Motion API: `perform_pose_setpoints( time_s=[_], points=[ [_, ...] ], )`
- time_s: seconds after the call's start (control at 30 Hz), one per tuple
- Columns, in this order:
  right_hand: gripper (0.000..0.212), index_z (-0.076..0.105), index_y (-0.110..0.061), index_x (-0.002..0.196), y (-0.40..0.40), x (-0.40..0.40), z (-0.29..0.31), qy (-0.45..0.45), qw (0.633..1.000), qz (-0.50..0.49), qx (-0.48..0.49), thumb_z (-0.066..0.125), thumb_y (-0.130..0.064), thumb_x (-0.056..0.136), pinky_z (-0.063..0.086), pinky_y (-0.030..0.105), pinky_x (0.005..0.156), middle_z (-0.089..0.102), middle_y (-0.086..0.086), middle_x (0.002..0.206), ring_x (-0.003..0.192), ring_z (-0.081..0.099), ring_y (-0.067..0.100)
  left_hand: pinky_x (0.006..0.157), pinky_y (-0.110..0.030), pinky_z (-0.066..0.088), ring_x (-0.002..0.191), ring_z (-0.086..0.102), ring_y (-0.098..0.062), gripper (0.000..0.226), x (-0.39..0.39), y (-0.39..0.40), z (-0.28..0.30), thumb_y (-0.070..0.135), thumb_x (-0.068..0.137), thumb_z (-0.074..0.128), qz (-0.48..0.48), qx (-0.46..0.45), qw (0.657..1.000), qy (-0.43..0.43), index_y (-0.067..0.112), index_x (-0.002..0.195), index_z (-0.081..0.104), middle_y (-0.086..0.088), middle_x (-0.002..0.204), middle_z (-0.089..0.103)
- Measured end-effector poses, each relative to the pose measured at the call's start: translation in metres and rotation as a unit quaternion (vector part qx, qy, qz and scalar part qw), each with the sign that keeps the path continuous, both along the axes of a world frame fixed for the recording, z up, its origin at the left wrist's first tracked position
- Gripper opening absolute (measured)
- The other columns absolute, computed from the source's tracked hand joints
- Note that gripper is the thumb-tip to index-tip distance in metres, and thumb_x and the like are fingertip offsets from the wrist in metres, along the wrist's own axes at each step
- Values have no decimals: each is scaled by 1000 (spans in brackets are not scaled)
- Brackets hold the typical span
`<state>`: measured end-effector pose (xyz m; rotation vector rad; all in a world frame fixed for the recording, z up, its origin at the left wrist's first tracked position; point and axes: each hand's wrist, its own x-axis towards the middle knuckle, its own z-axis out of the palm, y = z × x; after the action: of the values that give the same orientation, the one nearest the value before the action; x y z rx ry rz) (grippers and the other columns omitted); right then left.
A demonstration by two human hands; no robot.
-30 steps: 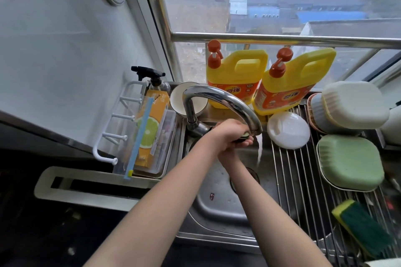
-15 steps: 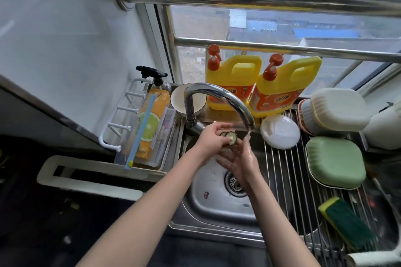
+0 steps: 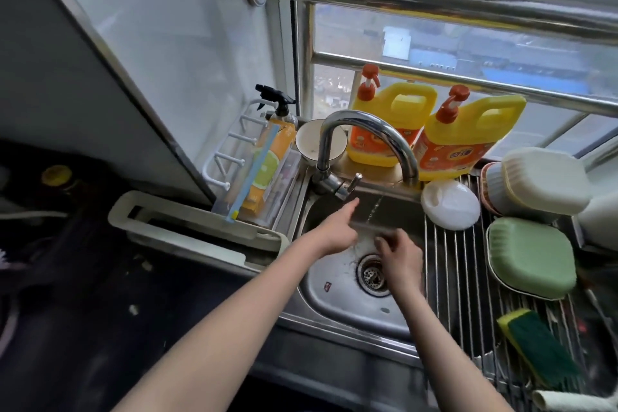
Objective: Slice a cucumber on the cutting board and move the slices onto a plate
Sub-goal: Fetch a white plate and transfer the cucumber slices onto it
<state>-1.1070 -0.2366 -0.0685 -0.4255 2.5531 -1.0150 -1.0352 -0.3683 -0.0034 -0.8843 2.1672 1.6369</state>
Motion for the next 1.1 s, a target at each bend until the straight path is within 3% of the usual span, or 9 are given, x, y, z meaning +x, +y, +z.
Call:
perform_pose_setpoints(
  time_s=[0.03,0.23,0.33,0.5,0.57,0.63,0.83,1.0,1.1],
  points=[
    [15,66,-6,94,5,0,-12,4,998,34,60,64,-19,88,36,27,64,69,14,94,90,63,32,74,-20,47,109,54,-20,76,4,-1,0,-8,84,41,2,-15,1000,2,24,150,18,-6,152,26],
    [17,67,-5,98,6,7,-19,14,984,96,149,63,-17,86,43,33,70,69,19,100,95,61,36,102,-34,40,125,47,-24,50,35,0,-2,-1,90,41,11,-43,999,-13,9,139,39,-12,136,50],
    [15,66,-2,98,-7,30,3,21,998,64,-3,65,-8,84,31,21,64,70,14,93,85,62,25,102,-36,41,121,50,-26,44,51,-2,-5,1,89,44,38,-54,998,-8,7,133,47,-13,130,54],
    [10,63,-7,88,-29,102,54,-66,972,-10,-226,69,-4,82,50,15,61,67,5,76,72,64,16,94,-33,48,110,58,-24,39,86,-5,6,-1,89,48,130,-36,989,53,5,127,52,-13,122,60],
    [7,65,-5,89,-32,135,71,-128,943,-22,-306,68,-2,83,55,20,63,69,10,76,70,65,14,77,-33,52,93,61,-24,32,112,-8,23,1,90,49,170,30,982,82,3,120,58,-12,108,63],
    [8,67,-5,89,-36,167,82,-162,931,-3,-328,67,-1,83,54,20,61,69,9,74,66,65,10,75,-38,54,82,60,-25,25,149,-15,38,0,89,48,175,105,974,95,4,108,64,-13,90,63],
    [5,68,-5,88,-59,282,84,-231,926,126,-272,69,-5,83,53,22,54,69,17,76,63,67,16,68,-26,59,81,64,-16,27,309,-39,49,6,95,48,189,162,966,71,-1,119,59,-14,95,64],
    [16,66,-21,74,-84,394,47,-247,926,268,-104,81,-25,67,56,40,60,72,6,71,62,67,21,55,-20,54,74,64,-10,26,463,-40,8,10,96,50,303,126,944,16,4,118,61,-9,94,64],
    [25,58,-21,61,-97,458,33,-233,912,336,-35,82,-19,68,50,31,58,65,-5,60,55,60,12,49,-19,49,70,60,-10,20,544,-24,-22,10,95,53,396,47,917,-4,7,109,65,-7,91,64]
  ],
)
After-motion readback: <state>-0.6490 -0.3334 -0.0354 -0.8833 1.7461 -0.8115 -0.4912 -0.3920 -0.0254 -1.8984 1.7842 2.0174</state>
